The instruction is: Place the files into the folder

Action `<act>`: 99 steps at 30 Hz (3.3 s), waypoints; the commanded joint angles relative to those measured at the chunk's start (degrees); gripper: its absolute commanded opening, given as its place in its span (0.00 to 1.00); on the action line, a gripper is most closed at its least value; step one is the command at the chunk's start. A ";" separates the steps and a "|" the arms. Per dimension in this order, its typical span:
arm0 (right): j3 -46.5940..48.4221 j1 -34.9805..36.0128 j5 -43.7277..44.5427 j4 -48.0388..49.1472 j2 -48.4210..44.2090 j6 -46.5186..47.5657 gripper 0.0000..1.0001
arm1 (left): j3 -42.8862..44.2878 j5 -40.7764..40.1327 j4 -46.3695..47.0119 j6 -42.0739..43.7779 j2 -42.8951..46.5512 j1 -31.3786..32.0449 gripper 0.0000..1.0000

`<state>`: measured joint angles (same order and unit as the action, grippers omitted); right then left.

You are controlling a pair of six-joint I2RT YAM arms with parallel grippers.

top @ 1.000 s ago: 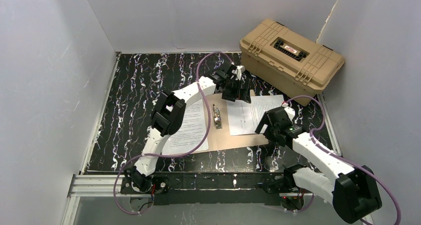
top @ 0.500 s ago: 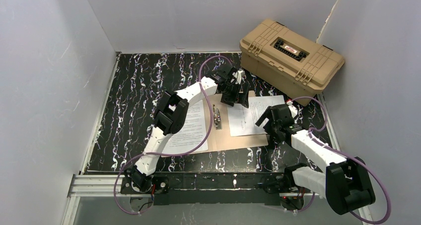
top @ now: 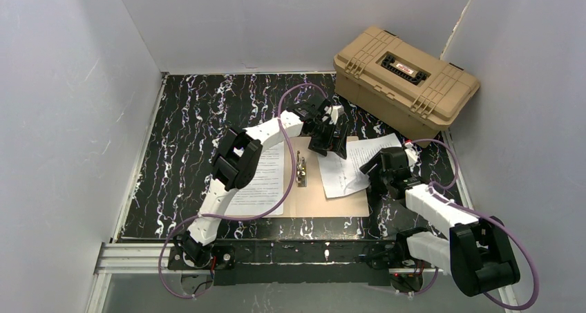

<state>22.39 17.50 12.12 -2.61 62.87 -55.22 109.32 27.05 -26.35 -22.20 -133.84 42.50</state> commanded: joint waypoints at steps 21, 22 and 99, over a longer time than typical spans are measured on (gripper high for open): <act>12.02 -0.66 1.48 -14.36 -10.22 12.44 0.14 | -0.40 -5.69 -2.59 -0.68 18.33 0.29 0.97; 13.42 -0.68 0.74 -15.52 -10.10 13.80 0.13 | -1.21 -6.72 -2.57 -0.66 20.02 0.17 0.98; 29.20 15.12 -40.80 -5.63 -17.30 23.58 0.95 | -57.78 30.02 34.27 -29.16 89.71 -22.44 0.00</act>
<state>54.76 32.38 -29.06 -14.61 47.55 -25.47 49.25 54.48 4.45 -49.78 -46.13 20.32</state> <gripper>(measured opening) 0.941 0.009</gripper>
